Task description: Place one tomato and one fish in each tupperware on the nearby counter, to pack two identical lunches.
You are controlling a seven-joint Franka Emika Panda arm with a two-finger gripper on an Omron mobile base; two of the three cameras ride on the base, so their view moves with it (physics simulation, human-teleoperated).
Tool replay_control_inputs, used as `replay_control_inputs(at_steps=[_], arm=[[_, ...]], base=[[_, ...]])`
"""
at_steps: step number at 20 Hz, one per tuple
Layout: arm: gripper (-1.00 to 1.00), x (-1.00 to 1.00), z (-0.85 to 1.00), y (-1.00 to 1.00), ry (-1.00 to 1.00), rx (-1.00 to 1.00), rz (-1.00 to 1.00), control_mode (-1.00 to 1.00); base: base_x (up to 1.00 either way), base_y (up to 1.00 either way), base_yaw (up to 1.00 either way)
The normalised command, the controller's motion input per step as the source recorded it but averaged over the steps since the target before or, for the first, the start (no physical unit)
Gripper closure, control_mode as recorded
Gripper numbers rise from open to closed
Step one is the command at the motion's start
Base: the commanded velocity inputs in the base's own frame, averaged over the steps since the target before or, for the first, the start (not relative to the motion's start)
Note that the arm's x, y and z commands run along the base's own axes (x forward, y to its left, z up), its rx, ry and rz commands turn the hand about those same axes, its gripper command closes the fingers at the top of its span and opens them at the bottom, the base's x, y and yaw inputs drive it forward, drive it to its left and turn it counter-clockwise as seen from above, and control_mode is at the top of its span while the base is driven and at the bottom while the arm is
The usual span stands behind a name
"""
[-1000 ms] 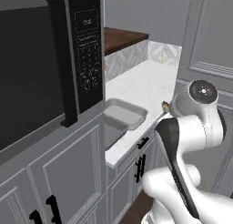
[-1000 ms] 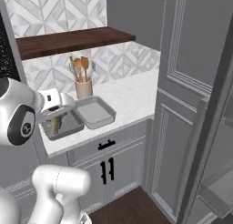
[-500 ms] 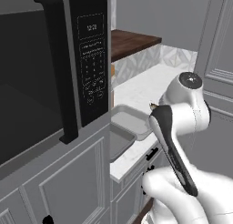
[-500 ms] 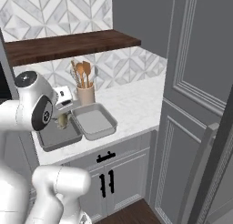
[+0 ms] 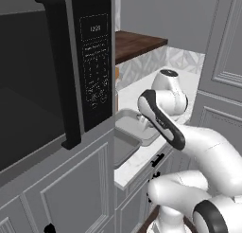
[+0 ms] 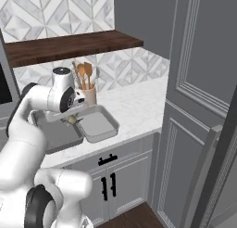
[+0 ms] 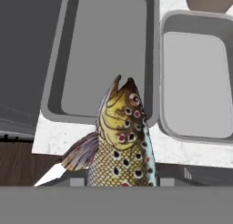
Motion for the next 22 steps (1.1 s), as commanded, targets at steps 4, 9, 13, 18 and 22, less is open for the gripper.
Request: replay_control_inputs(at_steps=[4,9,13,18,22], arm=[[1.00,0.79,-0.63,0.30,0.00,0.12,0.00,-1.00],[1.00,0.79,-0.42,0.51,0.00,0.09,0.00,-1.00],[1.00,0.23,-0.56,0.80,0.02,0.02,0.00,-1.00],[-1.00,0.65,-0.58,0.56,0.01,0.02,0.00,-1.00],[-1.00,0.67,-0.36,0.02,-0.04,0.06,0.00,-1.00]], base=[[0.00,0.00,0.00],[0.00,0.00,0.00],[0.00,0.00,0.00],[0.00,0.00,0.00],[0.00,0.00,0.00]])
